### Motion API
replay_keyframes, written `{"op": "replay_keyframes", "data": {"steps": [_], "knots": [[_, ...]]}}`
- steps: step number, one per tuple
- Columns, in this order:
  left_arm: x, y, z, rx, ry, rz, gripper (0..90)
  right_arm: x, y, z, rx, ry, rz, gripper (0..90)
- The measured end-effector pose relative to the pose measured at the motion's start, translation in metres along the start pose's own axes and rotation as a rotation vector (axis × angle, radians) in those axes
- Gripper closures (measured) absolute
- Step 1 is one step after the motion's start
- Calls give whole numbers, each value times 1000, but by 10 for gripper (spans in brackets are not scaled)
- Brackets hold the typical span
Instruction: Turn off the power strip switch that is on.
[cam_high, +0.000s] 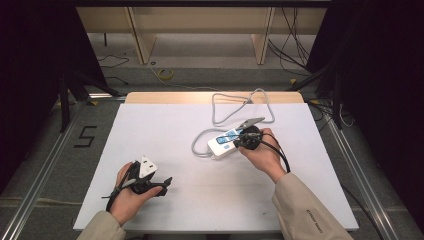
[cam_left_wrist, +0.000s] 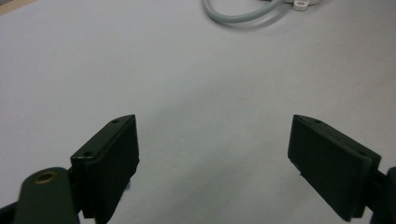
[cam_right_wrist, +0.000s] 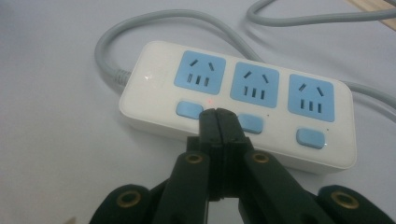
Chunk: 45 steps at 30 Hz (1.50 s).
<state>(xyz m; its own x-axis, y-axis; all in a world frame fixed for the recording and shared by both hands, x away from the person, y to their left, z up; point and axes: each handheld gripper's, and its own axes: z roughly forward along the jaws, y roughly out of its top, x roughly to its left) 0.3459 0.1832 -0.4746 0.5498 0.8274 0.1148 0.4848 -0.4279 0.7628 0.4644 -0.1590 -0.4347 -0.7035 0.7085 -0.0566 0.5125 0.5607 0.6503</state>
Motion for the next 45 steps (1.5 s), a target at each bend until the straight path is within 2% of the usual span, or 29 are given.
{"op": "replay_keyframes", "data": {"steps": [30, 45], "knots": [[0, 0, 0, -2, 1, -1, 161, 1, 14, 12, 16, 2, -3, 900], [0, 0, 0, -2, 1, -2, 161, 1, 15, 20, 33, 6, 0, 900]]}}
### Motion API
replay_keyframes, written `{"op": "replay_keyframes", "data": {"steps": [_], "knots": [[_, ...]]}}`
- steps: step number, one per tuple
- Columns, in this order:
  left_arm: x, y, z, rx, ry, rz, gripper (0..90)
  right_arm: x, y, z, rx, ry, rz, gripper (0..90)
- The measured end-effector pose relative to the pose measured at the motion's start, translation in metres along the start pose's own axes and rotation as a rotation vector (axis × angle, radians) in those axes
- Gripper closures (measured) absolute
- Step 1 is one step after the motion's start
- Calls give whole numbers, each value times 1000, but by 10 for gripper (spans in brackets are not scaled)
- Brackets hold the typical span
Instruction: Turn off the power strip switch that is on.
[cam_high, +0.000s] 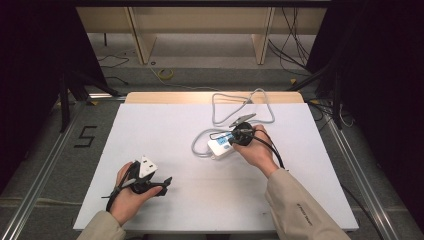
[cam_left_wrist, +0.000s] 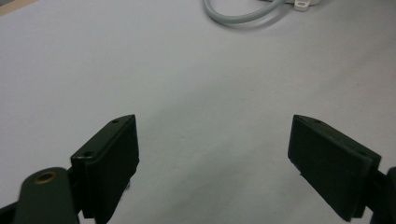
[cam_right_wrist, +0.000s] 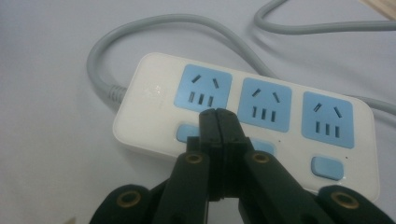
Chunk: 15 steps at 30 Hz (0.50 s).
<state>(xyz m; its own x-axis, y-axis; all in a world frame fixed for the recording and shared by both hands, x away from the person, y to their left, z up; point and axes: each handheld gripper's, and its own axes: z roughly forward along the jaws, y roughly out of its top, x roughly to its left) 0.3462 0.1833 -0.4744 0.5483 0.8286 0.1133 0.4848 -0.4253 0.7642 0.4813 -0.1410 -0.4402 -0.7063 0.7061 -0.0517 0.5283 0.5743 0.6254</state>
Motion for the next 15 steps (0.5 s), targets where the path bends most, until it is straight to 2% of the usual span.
{"op": "replay_keyframes", "data": {"steps": [15], "knots": [[0, 0, 0, 0, -1, 0, 161, 3, 6, 7, 15, 8, -9, 900]]}}
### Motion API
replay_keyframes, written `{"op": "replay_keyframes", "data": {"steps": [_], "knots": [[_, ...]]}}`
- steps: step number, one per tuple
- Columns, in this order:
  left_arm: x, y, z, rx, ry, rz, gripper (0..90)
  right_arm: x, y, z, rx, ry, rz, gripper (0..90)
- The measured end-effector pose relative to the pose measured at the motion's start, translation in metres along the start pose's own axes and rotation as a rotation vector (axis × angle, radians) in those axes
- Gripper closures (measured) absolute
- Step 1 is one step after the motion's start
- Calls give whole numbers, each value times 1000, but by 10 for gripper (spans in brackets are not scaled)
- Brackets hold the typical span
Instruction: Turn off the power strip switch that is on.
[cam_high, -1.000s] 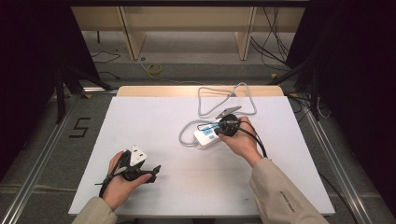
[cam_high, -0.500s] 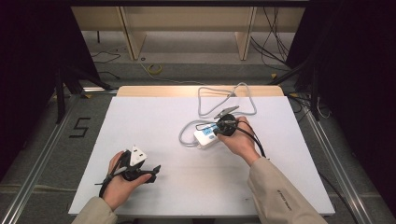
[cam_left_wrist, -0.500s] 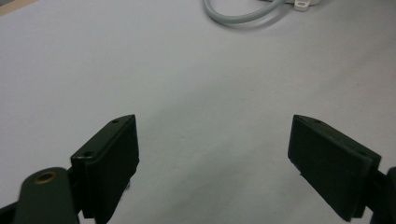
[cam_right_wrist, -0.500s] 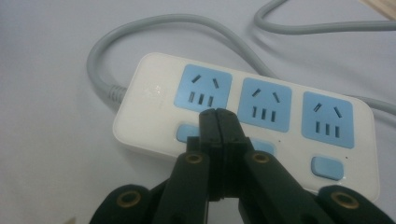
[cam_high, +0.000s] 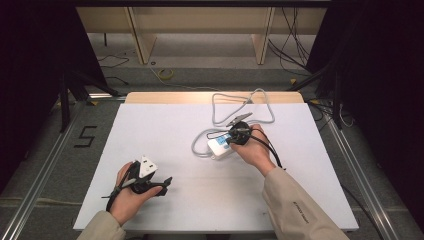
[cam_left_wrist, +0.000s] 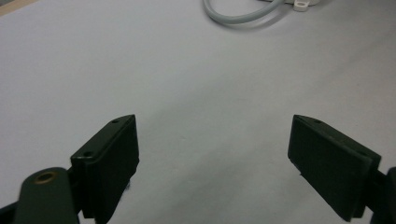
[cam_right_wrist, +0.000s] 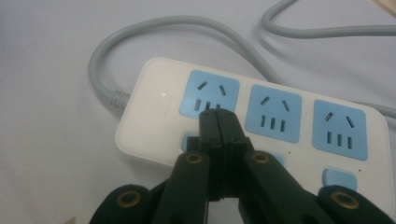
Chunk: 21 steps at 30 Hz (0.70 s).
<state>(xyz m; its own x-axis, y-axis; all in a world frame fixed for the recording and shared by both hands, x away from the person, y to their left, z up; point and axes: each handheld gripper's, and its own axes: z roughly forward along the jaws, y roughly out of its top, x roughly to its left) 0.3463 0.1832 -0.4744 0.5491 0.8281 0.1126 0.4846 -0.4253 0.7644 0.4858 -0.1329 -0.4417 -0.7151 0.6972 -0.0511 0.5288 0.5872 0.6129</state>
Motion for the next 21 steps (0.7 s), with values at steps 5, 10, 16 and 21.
{"op": "replay_keyframes", "data": {"steps": [5, 10, 16, 21], "knots": [[0, 0, 0, 0, 0, 0, 161, 0, 2, 2, 9, 3, -2, 900], [0, 0, 0, 0, 0, 1, 160, 1, 3, 4, 12, 4, -5, 900], [0, 0, 0, 0, 0, -1, 161, 2, 4, 9, 22, 9, -1, 900], [0, 0, 0, -1, 0, 0, 161, 3, 4, 10, 30, 10, -9, 900]]}}
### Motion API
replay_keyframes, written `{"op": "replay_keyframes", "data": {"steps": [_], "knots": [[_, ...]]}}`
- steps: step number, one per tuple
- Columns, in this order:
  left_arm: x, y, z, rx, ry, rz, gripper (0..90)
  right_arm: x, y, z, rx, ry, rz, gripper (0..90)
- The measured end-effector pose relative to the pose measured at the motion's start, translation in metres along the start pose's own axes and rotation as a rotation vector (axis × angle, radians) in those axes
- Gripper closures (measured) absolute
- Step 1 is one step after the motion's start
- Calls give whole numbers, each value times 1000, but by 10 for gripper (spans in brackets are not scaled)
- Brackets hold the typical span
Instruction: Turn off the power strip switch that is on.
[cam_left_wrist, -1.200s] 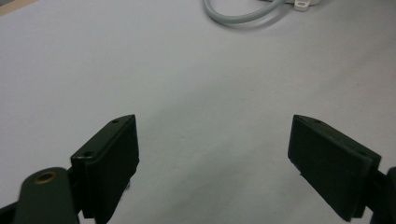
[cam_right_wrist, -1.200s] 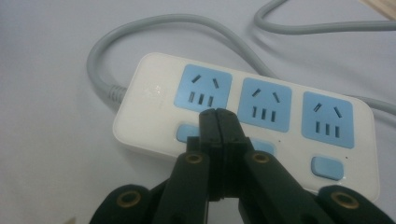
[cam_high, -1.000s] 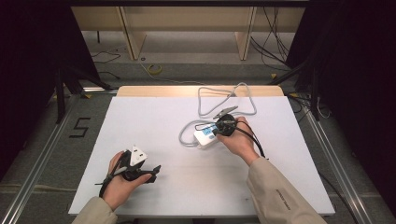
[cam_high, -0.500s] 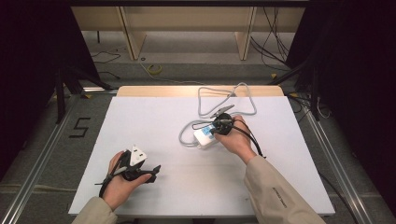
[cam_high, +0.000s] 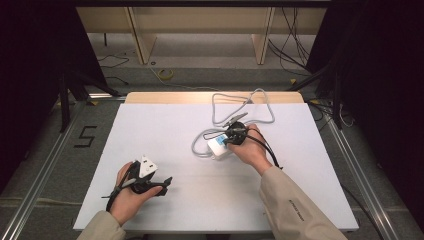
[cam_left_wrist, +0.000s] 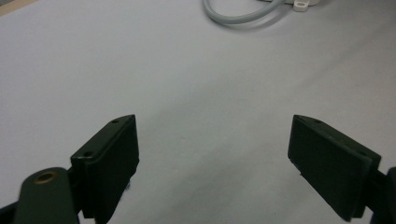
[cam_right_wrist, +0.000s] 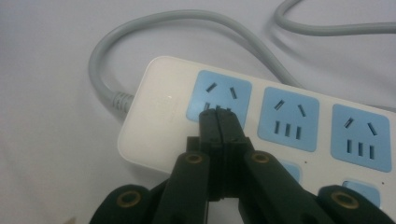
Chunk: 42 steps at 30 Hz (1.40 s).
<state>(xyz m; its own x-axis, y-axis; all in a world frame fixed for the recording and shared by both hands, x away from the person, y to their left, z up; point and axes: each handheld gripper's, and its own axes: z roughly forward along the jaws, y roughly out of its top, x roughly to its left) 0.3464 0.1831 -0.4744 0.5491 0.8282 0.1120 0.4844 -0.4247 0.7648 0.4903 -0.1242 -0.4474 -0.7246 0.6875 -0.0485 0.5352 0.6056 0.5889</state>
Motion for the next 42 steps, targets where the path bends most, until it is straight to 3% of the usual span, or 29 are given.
{"op": "replay_keyframes", "data": {"steps": [14, 30, 33, 35, 42], "knots": [[-1, 0, 0, 2, -1, 0, 160, 0, 1, 1, 11, 3, 6, 900], [0, 1, 1, 4, -2, 5, 161, 0, 2, 1, 34, -33, -9, 900], [0, 1, 1, 5, -3, 4, 160, 2, 3, 1, 20, 9, 8, 900], [0, 1, 1, 5, -3, 3, 160, 5, 4, 2, 24, -4, -17, 900], [0, 0, 0, 3, -2, 1, 161, 6, 5, 3, 27, 8, -12, 900]]}}
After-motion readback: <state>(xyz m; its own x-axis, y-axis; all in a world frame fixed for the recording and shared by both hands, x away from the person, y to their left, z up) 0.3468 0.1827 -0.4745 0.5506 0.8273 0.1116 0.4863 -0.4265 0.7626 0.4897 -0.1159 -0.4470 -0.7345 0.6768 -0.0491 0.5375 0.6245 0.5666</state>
